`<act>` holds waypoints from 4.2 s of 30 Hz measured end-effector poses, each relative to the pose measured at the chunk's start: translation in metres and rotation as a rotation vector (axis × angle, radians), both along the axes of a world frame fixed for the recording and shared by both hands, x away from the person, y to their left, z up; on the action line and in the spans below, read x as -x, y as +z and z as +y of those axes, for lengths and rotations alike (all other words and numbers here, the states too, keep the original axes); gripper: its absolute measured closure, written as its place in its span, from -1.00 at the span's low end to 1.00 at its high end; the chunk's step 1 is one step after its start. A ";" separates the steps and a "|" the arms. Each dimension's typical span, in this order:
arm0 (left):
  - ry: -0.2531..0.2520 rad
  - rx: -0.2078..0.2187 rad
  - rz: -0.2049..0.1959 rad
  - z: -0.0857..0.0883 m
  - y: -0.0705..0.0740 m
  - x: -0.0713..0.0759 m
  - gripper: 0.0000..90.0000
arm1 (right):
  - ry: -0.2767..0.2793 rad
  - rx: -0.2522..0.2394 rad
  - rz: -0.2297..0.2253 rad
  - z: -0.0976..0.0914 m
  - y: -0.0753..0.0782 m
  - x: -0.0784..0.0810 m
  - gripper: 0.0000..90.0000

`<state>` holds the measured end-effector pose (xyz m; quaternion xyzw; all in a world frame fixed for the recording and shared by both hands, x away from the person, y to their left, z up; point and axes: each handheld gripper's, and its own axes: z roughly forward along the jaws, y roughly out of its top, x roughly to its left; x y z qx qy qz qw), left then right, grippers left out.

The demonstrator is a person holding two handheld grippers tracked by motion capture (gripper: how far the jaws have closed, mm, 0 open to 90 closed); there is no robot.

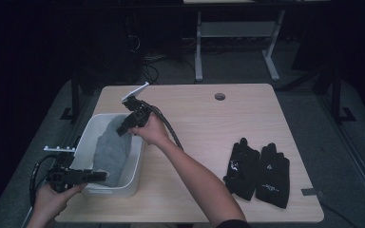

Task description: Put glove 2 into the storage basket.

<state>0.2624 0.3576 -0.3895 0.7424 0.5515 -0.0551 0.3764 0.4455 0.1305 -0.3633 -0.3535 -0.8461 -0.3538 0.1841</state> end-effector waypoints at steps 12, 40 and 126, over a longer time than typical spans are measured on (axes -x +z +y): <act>0.008 -0.017 -0.034 0.001 0.007 0.002 -0.27 | 0.039 0.054 -0.005 0.012 -0.011 0.008 0.63; 0.012 -0.004 -0.076 -0.003 0.015 0.000 -0.26 | 0.020 0.039 -0.045 0.012 -0.009 0.004 0.42; -0.127 0.018 -0.188 -0.106 0.057 -0.022 -0.32 | -0.149 -0.238 -0.087 -0.172 0.043 0.014 0.04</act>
